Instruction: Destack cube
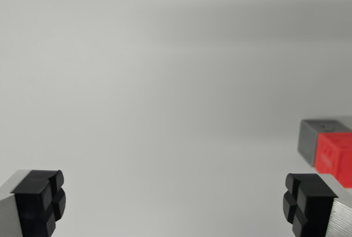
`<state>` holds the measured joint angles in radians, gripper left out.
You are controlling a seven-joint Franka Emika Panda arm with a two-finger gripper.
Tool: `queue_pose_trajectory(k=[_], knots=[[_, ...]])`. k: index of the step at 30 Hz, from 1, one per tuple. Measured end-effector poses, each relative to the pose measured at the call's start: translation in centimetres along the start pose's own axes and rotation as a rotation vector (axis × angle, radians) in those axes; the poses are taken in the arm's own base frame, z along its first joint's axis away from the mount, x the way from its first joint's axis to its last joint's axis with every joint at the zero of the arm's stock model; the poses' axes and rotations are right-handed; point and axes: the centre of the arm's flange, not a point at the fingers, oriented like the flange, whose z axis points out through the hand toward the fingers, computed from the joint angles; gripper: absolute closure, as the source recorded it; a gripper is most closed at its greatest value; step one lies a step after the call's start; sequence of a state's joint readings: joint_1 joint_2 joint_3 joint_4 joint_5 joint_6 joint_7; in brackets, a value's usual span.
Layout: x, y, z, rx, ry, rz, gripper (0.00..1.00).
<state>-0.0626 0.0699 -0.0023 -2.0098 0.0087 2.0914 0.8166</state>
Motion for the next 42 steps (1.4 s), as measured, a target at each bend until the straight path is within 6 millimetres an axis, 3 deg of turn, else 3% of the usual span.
queue_pose_trajectory(k=[22, 42], knots=[[1.9, 4.8, 2.7, -0.005, -0.001, -0.014, 0.00], [4.1, 10.5, 6.0, -0.009, -0.003, -0.032, 0.00]])
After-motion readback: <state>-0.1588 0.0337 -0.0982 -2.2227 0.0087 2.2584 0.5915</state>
